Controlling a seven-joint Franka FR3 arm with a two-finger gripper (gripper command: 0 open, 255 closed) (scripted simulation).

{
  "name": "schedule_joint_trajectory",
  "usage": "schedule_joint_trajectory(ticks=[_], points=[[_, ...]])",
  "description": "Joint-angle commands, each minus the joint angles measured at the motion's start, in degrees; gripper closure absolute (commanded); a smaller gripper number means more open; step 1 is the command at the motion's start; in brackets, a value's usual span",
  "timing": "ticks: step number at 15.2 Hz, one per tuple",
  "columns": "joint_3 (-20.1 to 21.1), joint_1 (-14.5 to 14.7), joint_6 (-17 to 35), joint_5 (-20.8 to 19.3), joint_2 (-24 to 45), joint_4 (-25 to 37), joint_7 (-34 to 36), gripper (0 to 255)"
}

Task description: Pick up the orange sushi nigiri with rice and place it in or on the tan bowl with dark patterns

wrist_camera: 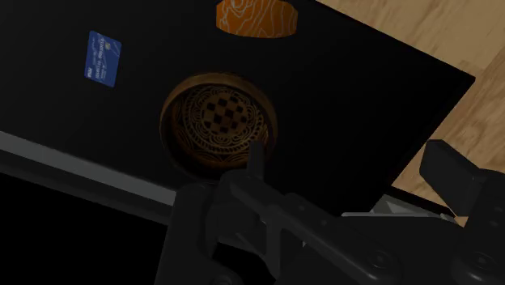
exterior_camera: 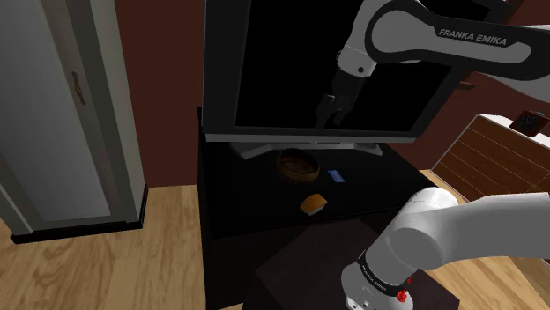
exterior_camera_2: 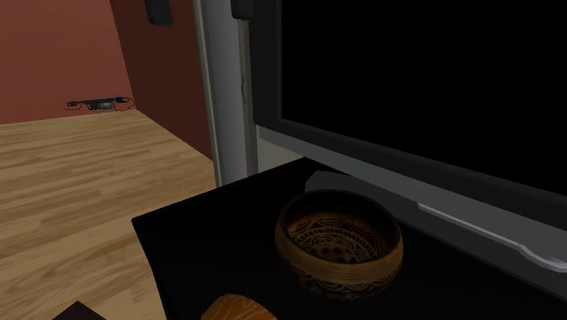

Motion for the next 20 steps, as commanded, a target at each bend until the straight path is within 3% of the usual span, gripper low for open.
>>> schedule_joint_trajectory(ticks=[1, 12, 20], points=[[0.0, 0.0, 0.0, 0.0, 0.0, 0.0, 0.0, 0], [-10.95, 6.88, 16.75, -8.35, -5.0, -22.4, -32.34, 0], [-22.91, 8.72, 33.44, -18.98, 1.85, -32.83, -57.21, 0]])
